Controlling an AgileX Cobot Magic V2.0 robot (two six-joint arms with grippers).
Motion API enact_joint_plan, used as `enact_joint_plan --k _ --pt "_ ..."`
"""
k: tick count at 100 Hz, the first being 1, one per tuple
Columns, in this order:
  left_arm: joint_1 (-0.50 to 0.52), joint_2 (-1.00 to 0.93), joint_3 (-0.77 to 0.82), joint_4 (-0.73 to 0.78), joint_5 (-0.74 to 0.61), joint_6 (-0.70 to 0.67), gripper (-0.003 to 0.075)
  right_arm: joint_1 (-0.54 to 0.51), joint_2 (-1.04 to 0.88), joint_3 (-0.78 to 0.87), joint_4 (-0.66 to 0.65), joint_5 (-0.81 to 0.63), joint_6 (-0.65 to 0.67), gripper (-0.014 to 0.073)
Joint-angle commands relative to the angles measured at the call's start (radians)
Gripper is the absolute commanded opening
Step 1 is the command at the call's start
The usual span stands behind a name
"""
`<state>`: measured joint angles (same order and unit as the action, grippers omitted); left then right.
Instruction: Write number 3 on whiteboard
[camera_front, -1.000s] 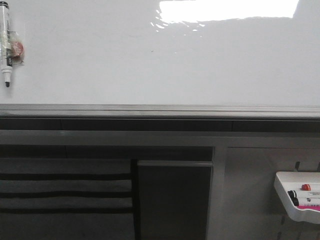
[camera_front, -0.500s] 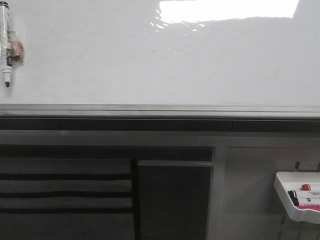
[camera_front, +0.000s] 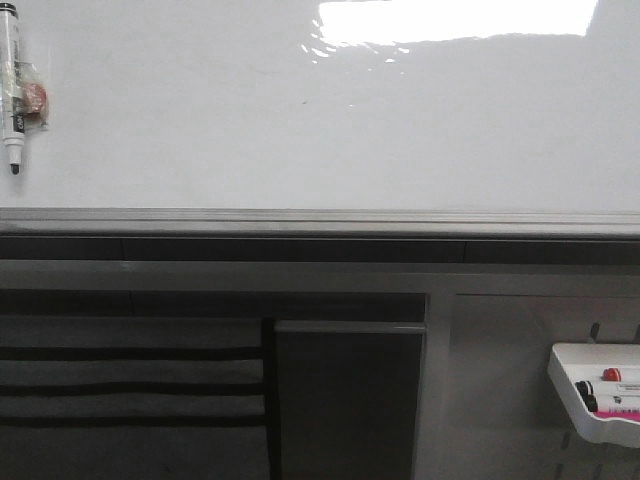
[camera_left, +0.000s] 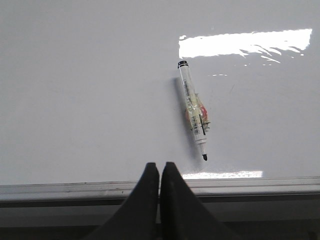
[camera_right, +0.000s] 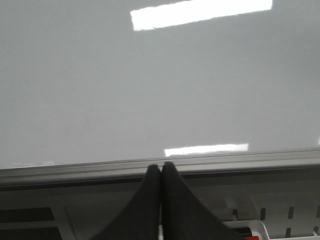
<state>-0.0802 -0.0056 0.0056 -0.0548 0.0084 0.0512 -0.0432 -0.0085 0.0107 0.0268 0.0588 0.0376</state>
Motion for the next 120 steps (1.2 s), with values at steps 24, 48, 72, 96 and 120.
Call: enact_joint_plan --k 24,48,72,96,120 --pt "0.003 -0.026 0.006 -0.001 -0.078 -0.007 -0.002 0.001 -0.016 0.026 0.003 -0.069 -0.008 -0.0068" --pt "0.003 -0.026 0.006 -0.001 -0.091 -0.007 -0.002 0.001 -0.016 0.026 0.003 -0.118 -0.008 -0.0068" --pt "0.003 -0.022 -0.081 -0.073 -0.059 -0.007 -0.002 0.001 -0.01 -0.119 0.039 -0.027 -0.006 -0.0068" --pt "0.003 0.138 -0.401 -0.067 0.292 -0.005 -0.002 0.001 0.158 -0.402 0.043 0.273 -0.038 -0.0068" --pt "0.003 0.401 -0.655 -0.043 0.515 0.007 -0.002 0.001 0.44 -0.655 0.043 0.483 -0.139 -0.0068"
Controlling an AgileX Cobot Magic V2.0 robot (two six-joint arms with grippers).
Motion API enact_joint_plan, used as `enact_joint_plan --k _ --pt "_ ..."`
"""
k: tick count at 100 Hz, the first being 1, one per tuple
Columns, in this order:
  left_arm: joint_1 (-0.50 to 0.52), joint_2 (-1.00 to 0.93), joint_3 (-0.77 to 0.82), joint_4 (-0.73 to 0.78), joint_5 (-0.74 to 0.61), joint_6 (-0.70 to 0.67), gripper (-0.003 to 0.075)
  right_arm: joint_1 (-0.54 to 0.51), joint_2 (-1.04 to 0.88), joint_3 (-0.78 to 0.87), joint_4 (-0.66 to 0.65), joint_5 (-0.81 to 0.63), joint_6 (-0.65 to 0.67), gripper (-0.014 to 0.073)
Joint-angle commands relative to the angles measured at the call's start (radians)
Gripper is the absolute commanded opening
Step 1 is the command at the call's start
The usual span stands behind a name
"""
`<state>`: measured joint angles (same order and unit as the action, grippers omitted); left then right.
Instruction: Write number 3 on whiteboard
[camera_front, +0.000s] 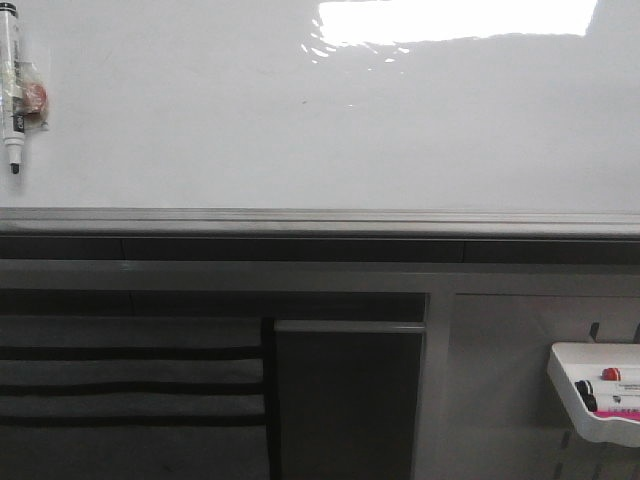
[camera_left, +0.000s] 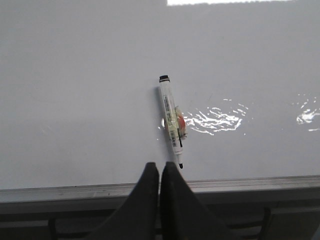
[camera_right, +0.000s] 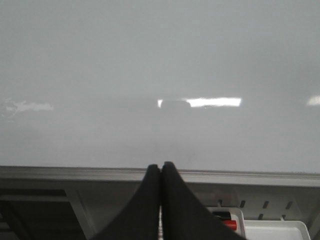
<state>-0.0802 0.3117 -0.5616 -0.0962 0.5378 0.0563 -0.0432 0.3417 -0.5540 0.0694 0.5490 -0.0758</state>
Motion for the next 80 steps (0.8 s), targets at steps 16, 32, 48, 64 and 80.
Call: enact_joint_plan --k 16,32,48,64,80 --pt "0.003 0.181 -0.106 -0.001 -0.028 0.002 -0.002 0.001 0.196 -0.13 0.001 -0.015 -0.026 -0.0068" --pt "0.003 0.256 -0.106 -0.001 -0.03 0.002 -0.002 0.001 0.265 -0.13 0.01 -0.008 -0.026 -0.0067" --pt "0.003 0.324 -0.106 -0.001 -0.054 0.002 0.0024 0.005 0.325 -0.13 0.04 -0.004 -0.036 0.0089" --pt "0.003 0.407 -0.106 -0.004 -0.116 0.023 0.0264 0.033 0.373 -0.133 0.121 -0.018 -0.044 0.0364" --pt "-0.006 0.523 -0.106 -0.066 -0.199 0.046 0.0414 0.132 0.424 -0.143 0.195 -0.038 -0.089 0.0375"
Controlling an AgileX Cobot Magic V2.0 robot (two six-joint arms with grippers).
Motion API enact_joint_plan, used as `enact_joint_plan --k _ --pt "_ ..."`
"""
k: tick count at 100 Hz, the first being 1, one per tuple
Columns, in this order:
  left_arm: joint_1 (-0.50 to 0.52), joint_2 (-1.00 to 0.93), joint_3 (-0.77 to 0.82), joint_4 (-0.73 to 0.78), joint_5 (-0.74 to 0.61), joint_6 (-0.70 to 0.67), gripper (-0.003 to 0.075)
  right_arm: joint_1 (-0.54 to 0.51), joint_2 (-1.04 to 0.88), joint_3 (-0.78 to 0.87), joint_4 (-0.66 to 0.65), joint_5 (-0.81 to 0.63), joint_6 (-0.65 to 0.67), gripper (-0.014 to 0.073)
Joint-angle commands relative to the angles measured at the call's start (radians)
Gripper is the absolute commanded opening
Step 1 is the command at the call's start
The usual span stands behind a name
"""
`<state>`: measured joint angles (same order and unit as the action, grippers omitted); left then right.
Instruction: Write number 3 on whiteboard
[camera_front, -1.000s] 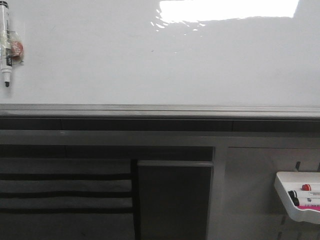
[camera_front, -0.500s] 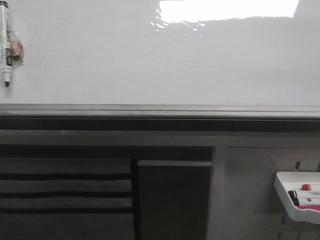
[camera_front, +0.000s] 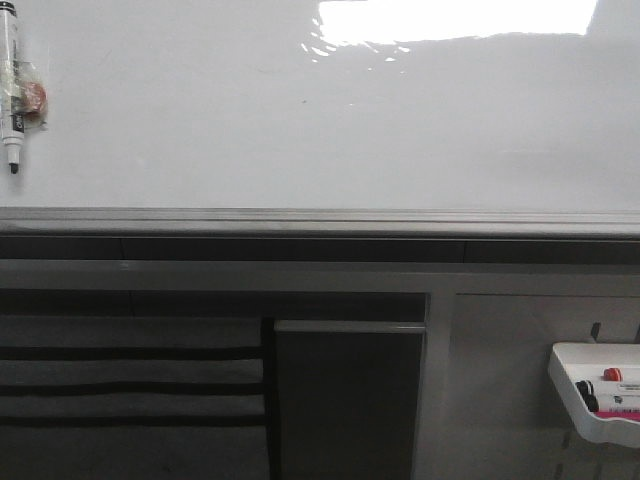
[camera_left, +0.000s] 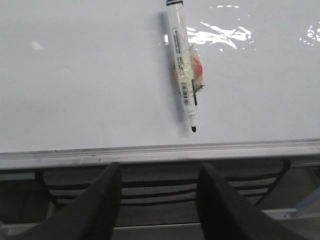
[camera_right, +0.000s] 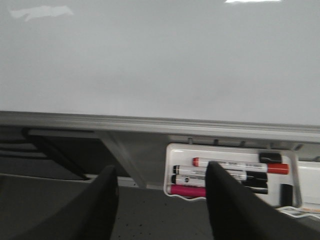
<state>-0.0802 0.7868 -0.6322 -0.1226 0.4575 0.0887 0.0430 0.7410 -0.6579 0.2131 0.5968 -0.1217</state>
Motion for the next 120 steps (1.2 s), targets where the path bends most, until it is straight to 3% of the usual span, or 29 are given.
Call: enact_joint_plan --k 1,34,65,98,107,120 --pt "-0.009 0.061 -0.036 -0.041 -0.123 0.014 0.0412 0.058 0.028 -0.039 0.054 -0.088 -0.045 0.0375" --pt "-0.101 0.34 -0.038 -0.043 -0.372 0.014 0.0405 0.262 0.108 -0.039 0.055 -0.192 -0.045 0.0375" --pt "-0.113 0.525 -0.088 -0.04 -0.499 0.014 0.0405 0.269 0.122 -0.039 0.055 -0.195 -0.045 0.0375" --pt "-0.113 0.591 -0.106 -0.039 -0.575 0.014 0.0402 0.269 0.122 -0.039 0.055 -0.193 -0.045 0.0375" --pt "-0.113 0.591 -0.106 -0.039 -0.578 0.014 0.0367 0.269 0.122 -0.039 0.055 -0.193 -0.045 0.0375" --pt "-0.113 0.591 -0.106 -0.039 -0.58 0.014 0.0256 0.269 0.122 -0.039 0.055 -0.193 -0.045 0.0375"
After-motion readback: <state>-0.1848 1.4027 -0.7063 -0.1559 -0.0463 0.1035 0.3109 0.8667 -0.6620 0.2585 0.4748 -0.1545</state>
